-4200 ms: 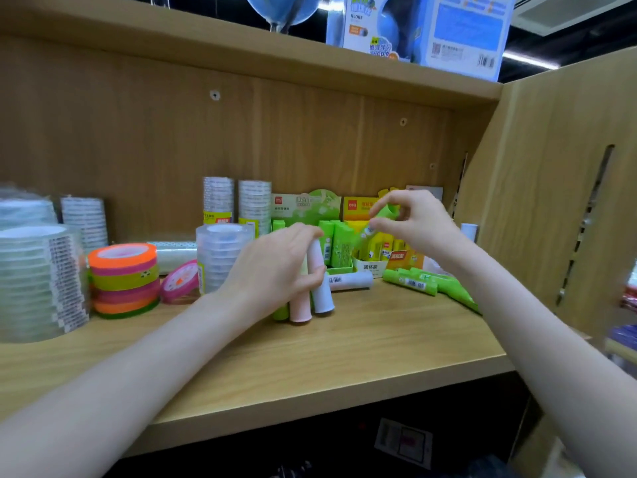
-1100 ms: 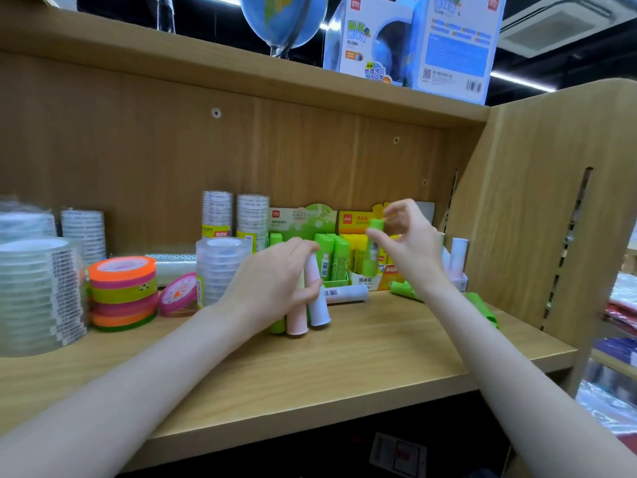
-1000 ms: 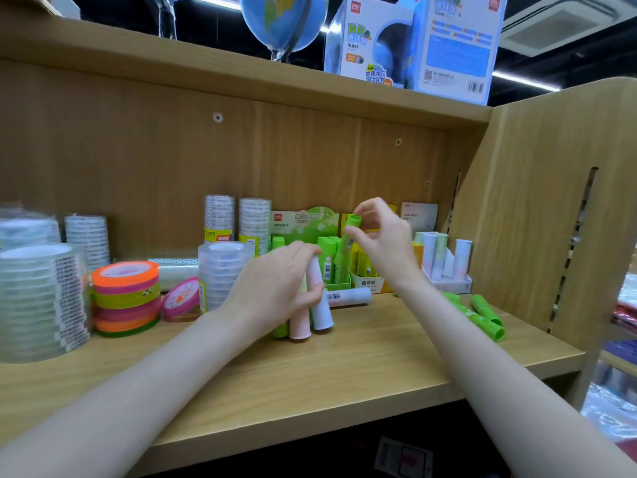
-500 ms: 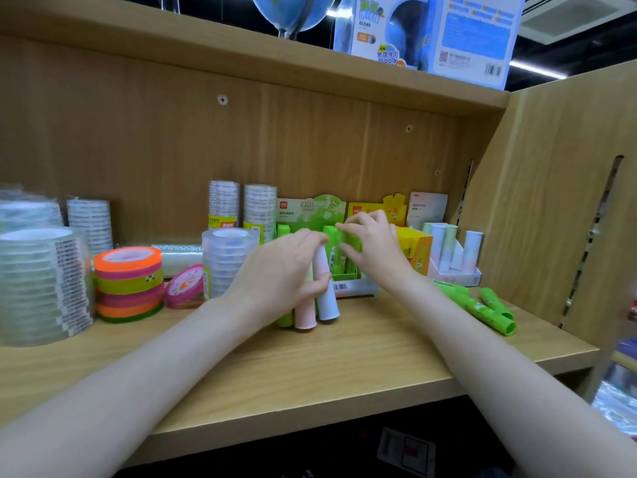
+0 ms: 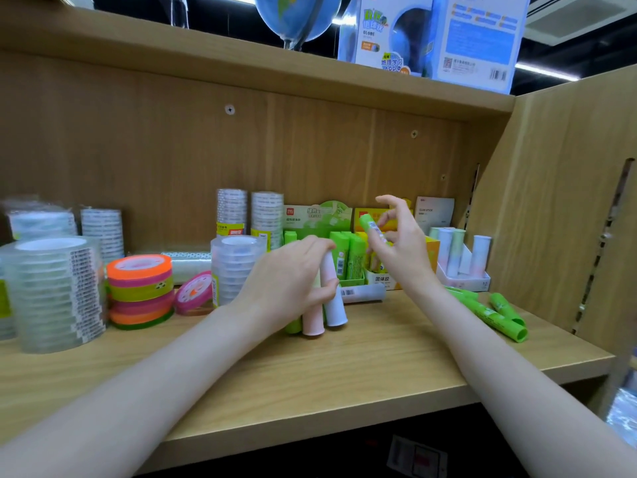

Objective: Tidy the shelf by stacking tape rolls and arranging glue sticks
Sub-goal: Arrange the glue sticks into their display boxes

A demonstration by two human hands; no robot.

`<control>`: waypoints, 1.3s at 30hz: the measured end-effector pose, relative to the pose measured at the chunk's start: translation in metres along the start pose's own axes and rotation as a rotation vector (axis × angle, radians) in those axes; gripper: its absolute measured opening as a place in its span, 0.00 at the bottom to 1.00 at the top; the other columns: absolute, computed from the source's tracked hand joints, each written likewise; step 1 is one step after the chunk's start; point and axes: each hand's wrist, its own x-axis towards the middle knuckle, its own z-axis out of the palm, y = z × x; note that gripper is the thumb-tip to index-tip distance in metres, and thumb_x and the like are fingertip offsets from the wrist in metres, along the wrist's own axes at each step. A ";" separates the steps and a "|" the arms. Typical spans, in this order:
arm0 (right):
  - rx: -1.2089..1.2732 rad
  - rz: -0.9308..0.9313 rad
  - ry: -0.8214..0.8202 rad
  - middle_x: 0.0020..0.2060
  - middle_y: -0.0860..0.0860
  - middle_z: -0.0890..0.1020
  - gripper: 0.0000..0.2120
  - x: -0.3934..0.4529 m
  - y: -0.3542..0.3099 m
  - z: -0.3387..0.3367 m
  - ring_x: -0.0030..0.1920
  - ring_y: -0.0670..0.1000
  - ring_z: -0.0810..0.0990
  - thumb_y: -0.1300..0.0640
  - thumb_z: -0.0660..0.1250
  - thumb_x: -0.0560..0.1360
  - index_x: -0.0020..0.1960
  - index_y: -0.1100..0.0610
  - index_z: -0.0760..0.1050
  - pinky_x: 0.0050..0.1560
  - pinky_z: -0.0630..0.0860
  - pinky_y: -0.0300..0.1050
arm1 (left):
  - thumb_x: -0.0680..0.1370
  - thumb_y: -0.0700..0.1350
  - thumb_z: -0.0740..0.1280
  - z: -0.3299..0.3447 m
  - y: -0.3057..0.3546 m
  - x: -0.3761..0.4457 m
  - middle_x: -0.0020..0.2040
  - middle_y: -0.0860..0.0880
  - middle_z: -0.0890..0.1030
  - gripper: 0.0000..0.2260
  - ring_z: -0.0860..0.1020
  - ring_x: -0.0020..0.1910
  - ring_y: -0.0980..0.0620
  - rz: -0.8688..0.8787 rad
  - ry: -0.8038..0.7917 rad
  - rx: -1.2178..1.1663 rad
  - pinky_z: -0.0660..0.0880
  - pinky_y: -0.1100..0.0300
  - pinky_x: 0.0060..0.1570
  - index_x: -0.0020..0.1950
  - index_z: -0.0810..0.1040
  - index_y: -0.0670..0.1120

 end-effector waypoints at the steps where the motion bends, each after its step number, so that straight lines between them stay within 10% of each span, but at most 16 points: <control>1: -0.040 -0.010 -0.031 0.43 0.51 0.73 0.15 0.000 0.001 0.001 0.35 0.55 0.78 0.64 0.65 0.73 0.57 0.51 0.67 0.34 0.76 0.46 | 0.69 0.57 0.55 0.000 0.000 0.000 0.47 0.49 0.81 0.25 0.81 0.44 0.48 0.000 0.005 0.004 0.74 0.58 0.33 0.57 0.77 0.44; 5: -0.242 -0.070 -0.132 0.42 0.49 0.76 0.09 0.000 -0.001 0.006 0.46 0.49 0.76 0.63 0.69 0.71 0.48 0.60 0.71 0.45 0.66 0.35 | 0.69 0.57 0.56 0.001 -0.001 0.000 0.46 0.49 0.81 0.24 0.81 0.43 0.49 0.003 0.007 0.009 0.74 0.58 0.32 0.56 0.77 0.44; 14: -0.190 0.003 -0.193 0.38 0.53 0.79 0.19 -0.003 0.000 0.013 0.34 0.48 0.74 0.63 0.67 0.74 0.60 0.56 0.62 0.36 0.70 0.39 | 0.70 0.57 0.55 0.002 -0.001 0.000 0.48 0.49 0.81 0.25 0.81 0.45 0.48 0.012 0.019 0.008 0.75 0.56 0.33 0.57 0.77 0.44; 26: -0.828 -0.061 -0.361 0.64 0.54 0.68 0.16 0.002 -0.001 0.022 0.64 0.56 0.63 0.52 0.60 0.78 0.64 0.55 0.71 0.58 0.66 0.51 | 0.70 0.57 0.56 0.001 -0.001 -0.001 0.46 0.48 0.81 0.24 0.81 0.42 0.47 0.029 0.043 0.009 0.76 0.57 0.31 0.55 0.77 0.43; 32: -0.283 0.000 -0.235 0.63 0.55 0.74 0.19 -0.020 -0.019 -0.008 0.63 0.51 0.70 0.66 0.60 0.76 0.67 0.57 0.70 0.66 0.65 0.45 | 0.71 0.54 0.57 0.003 -0.004 -0.002 0.47 0.47 0.81 0.22 0.80 0.45 0.47 0.051 0.076 -0.065 0.76 0.57 0.38 0.56 0.78 0.42; 39: 0.188 0.337 -0.574 0.47 0.55 0.81 0.18 -0.054 -0.063 -0.004 0.44 0.46 0.79 0.66 0.68 0.72 0.59 0.55 0.70 0.42 0.77 0.36 | 0.73 0.54 0.58 0.004 -0.002 -0.003 0.55 0.48 0.80 0.24 0.77 0.51 0.52 0.081 0.120 -0.225 0.70 0.59 0.46 0.67 0.71 0.45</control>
